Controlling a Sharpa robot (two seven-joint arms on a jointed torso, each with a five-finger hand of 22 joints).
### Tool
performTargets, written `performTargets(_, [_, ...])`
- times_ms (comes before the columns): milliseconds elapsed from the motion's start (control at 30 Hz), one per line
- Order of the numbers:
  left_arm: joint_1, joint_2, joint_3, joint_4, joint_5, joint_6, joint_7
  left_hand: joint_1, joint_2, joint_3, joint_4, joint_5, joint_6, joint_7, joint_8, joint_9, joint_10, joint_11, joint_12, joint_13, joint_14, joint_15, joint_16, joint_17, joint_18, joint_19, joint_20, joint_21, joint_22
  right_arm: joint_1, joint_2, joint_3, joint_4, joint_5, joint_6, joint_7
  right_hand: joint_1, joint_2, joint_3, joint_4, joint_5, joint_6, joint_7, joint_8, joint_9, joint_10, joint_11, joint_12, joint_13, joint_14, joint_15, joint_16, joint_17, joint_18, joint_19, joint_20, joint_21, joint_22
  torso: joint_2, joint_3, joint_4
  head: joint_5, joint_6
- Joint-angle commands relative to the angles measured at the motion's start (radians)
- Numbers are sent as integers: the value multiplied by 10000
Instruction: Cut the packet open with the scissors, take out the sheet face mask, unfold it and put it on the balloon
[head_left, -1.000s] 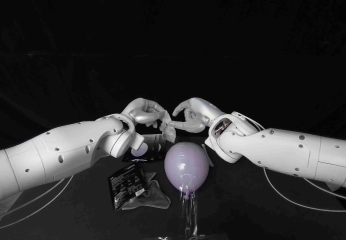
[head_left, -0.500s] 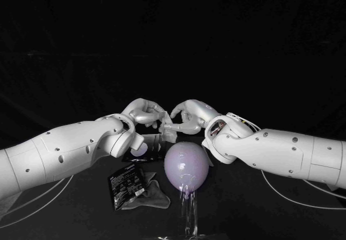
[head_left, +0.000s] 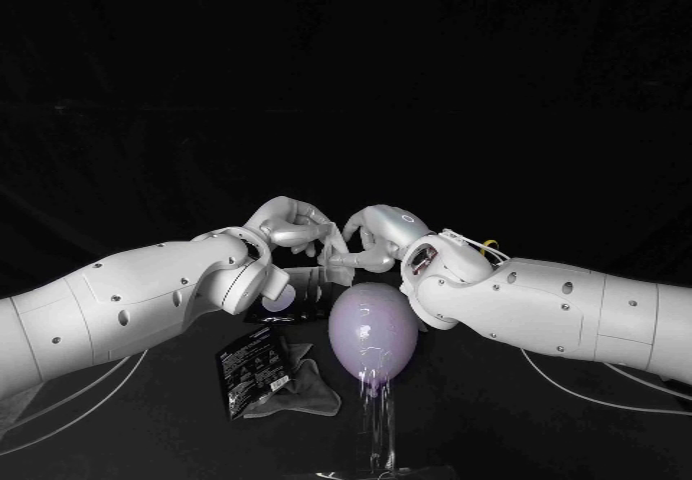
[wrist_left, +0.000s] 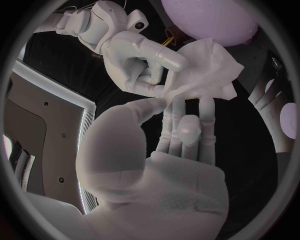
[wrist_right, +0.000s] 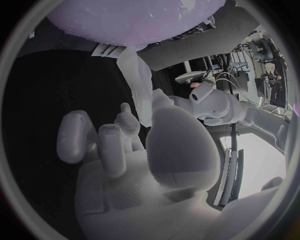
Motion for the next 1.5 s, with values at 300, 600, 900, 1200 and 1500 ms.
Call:
performTargets(300, [15, 42, 15, 61, -35, 210, -14, -87, 35, 127, -218, 169, 94, -20, 185, 1647, 218, -145, 79, 54, 59, -93, 54, 73, 140, 38, -77, 60, -7, -95, 130, 5, -80, -967, -696, -765, 684, 200, 456, -39, -184, 485, -253, 560, 174, 565, -304, 424, 305, 542, -306, 314, 1446, -42, 565, -221, 922, 1898, -6, 6, -6, -27, 4])
performTargets(600, [16, 47, 15, 46, -36, 227, -36, -89, 34, 128, -219, 174, 95, -21, 186, 1648, 218, -146, 79, 55, 60, -94, 55, 73, 140, 38, -78, 60, -7, -122, 98, 7, 14, -1020, -1682, -670, 1251, 199, 1709, 4, 939, 846, -524, 830, 173, 1287, -591, 933, 876, 804, -585, 562, 1941, -204, 986, -510, 1694, 2107, -4, 5, -11, -43, 16])
performTargets(900, [16, 41, 15, 41, -36, 243, -51, -96, 29, 136, -228, 202, 99, -24, 189, 1657, 220, -150, 83, 61, 70, -99, 59, 91, 141, 41, -80, 62, -6, -128, 49, 8, 29, -1057, -2109, -714, 1056, -341, 3253, -47, 1968, 896, -561, 950, 140, 1353, -633, 846, 891, 832, -632, 561, 1988, -218, 1016, -577, 1749, 2119, 0, 5, -6, -45, 23])
performTargets(1200, [17, 45, 15, 42, -36, 274, -44, -97, 28, 139, -232, 208, 99, -25, 190, 1659, 220, -152, 83, 63, 69, -100, 59, 87, 141, 43, -81, 63, -6, -129, -14, 10, 96, -880, -2257, -470, 1013, -402, 4951, -597, 2351, 795, -559, 1192, 270, 1345, -663, 759, 900, 847, -661, 566, 2030, -238, 1059, -599, 1850, 2147, -4, 7, -5, -60, 29])
performTargets(1500, [17, 34, 14, 9, -46, 241, 48, -28, 372, -421, -31, -102, -400, 125, 26, 1735, -190, -15, -270, -66, -123, 50, -9, -228, 119, -12, -7, -112, -109, -123, -186, 22, 273, 1098, -2500, 1441, 617, 465, 6969, -1803, -1091, 1003, -746, 1835, 696, 2445, -815, 1943, 2109, 1020, -791, 881, 2549, -430, 1468, -722, 2742, 2402, -6, 5, -4, -43, 26])
